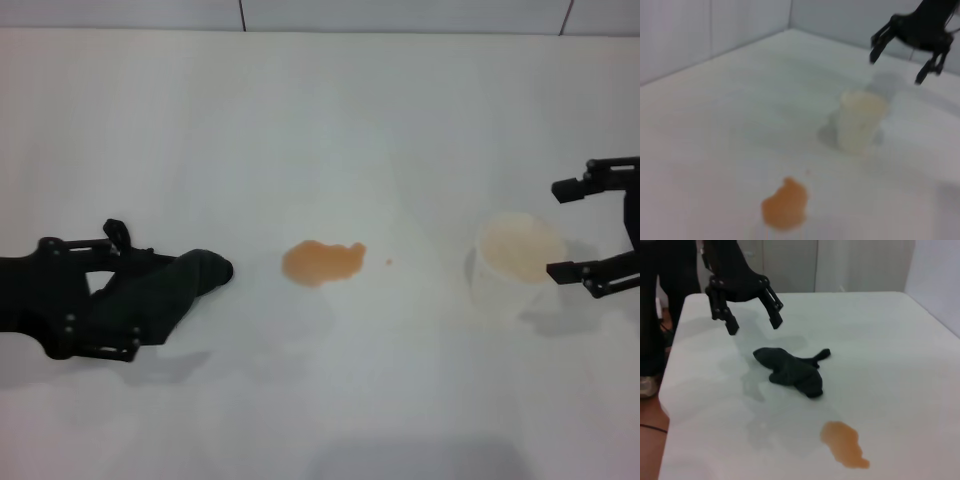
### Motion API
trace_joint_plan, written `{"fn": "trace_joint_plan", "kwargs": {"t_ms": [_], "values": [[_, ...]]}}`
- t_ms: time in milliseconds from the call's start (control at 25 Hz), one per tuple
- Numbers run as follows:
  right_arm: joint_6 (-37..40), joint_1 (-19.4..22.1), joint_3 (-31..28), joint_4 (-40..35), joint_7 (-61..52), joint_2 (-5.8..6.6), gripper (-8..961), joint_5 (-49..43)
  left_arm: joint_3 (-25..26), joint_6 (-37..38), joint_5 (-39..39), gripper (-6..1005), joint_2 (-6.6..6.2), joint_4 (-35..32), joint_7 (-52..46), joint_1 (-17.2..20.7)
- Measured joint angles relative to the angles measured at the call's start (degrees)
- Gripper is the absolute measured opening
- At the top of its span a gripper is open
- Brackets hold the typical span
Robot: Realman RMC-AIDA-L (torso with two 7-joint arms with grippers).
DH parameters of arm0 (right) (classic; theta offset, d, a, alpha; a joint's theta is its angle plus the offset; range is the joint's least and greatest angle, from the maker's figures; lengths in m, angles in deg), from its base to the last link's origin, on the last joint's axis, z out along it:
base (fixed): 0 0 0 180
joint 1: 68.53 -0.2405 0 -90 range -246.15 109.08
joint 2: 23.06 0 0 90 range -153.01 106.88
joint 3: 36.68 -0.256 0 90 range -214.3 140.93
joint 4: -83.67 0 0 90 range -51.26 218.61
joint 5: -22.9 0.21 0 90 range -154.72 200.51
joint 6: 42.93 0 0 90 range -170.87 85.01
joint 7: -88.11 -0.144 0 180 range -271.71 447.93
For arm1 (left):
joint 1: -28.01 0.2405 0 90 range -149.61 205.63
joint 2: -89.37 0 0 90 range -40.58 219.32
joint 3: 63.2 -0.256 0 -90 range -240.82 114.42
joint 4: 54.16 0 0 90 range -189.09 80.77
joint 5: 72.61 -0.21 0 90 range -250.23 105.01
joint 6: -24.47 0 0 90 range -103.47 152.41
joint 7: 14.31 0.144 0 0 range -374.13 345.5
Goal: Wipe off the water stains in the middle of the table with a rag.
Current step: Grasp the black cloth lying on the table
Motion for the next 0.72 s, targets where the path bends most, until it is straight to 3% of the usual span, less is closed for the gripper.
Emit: {"fn": "trace_joint_plan", "kwargs": {"t_ms": [240, 560, 720], "values": [[0.0, -1.0, 0.8, -0.1, -0.6, -0.20, 858, -0.4, 0.9, 0.5, -8.1, 836, -0.83, -2.9, -4.3, -2.3], [0.0, -1.6, 3.1, 0.0, -1.9, -0.52, 858, -0.5, 3.0, -1.7, -11.0, 835, -2.65, -2.0, -3.6, -4.6], [0.0, -2.4, 3.9, -0.1, -2.8, -0.60, 858, -0.5, 3.0, -3.1, -14.8, 834, -2.62, -0.3, -3.4, -5.9]]}}
